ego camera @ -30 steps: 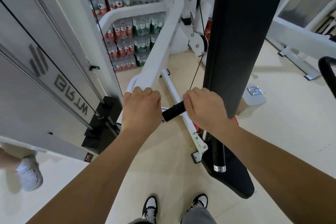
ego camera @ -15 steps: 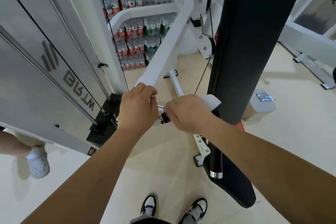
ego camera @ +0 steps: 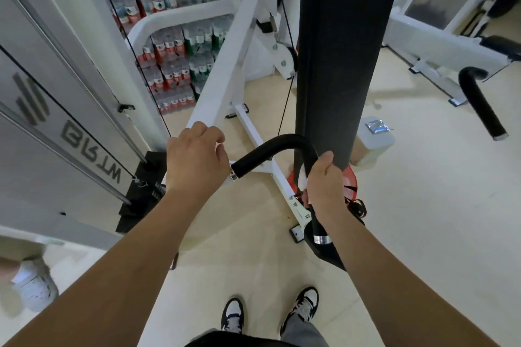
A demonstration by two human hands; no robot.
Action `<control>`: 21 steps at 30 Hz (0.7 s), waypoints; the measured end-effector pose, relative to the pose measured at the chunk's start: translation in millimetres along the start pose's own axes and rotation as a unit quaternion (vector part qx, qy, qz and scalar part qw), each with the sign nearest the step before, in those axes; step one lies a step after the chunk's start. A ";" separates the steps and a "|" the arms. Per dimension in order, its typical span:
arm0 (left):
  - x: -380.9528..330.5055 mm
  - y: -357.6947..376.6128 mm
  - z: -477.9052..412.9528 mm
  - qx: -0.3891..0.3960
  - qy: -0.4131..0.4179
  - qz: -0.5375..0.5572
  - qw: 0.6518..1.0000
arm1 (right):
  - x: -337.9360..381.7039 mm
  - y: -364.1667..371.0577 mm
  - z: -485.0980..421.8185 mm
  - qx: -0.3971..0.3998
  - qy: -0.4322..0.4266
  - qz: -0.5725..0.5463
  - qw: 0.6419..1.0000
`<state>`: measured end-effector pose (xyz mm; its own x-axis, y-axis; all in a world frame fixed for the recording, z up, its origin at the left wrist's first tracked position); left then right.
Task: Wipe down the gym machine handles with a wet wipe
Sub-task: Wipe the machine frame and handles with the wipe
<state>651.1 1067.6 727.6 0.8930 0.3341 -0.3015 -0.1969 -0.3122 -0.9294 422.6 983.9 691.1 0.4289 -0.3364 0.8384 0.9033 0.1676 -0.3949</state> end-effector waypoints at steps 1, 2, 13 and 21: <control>0.1 0.4 0.4 0.004 0.003 -0.004 1.000 | -11.8 -2.0 9.4 -0.010 0.010 -0.001 1.000; 0.4 0.9 0.7 0.007 0.006 -0.008 1.000 | -25.5 -3.6 18.4 -0.017 0.015 0.002 1.000; 2.5 4.3 5.3 -0.009 0.026 0.023 0.999 | -58.5 -64.2 60.0 -0.143 0.010 0.007 0.990; 1.9 1.1 5.1 -0.004 0.002 0.054 0.999 | 84.0 33.2 27.1 -0.042 -0.396 0.267 0.878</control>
<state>650.5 1072.4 724.9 0.8686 0.2949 -0.3982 -0.2885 -0.3526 -0.8902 488.4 986.3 758.5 0.6821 0.5240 0.5101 0.5866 0.0244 -0.8095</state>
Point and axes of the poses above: each hand's wrist, its own z-axis away from the middle knuckle, its own y-axis out of the palm, x = y × z, the point moved 2 cm from there along -z, towards the middle knuckle, and after that the axes turned 7 degrees about x, right-handed, at the moved point
